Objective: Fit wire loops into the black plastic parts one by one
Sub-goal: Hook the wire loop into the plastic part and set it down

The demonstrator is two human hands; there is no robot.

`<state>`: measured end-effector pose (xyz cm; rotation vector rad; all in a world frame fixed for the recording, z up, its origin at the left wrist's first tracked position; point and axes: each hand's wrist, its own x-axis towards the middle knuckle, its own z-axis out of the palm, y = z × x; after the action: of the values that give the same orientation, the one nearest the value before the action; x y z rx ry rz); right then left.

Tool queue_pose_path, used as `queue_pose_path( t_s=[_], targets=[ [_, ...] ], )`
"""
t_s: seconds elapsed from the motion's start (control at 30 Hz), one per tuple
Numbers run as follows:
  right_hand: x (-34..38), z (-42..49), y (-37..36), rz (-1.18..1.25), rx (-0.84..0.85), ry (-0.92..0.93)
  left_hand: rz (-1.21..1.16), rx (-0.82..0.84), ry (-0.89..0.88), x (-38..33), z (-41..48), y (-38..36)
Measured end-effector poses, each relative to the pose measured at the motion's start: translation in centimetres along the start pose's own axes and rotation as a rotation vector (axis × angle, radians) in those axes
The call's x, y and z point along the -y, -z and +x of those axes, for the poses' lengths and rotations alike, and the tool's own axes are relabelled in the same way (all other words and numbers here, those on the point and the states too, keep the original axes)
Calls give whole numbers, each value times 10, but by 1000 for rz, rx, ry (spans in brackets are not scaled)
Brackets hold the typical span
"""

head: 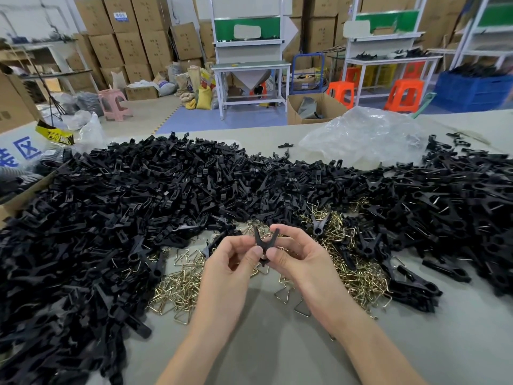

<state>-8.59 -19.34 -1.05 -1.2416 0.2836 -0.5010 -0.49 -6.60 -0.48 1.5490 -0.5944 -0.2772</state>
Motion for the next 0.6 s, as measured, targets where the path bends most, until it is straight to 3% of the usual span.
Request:
queue_pose_path(
  t_s=[0.4, 0.47, 0.6],
  targets=[
    [-7, -2, -7, -314, 40, 101, 55, 35, -14, -1, -2, -1],
    [-7, -1, -8, -321, -4, 102, 227, -20, -61, 2, -1, 4],
    [-9, 2, 0, -337, -116, 111, 981, -33, -187, 15, 3, 16]
  ],
)
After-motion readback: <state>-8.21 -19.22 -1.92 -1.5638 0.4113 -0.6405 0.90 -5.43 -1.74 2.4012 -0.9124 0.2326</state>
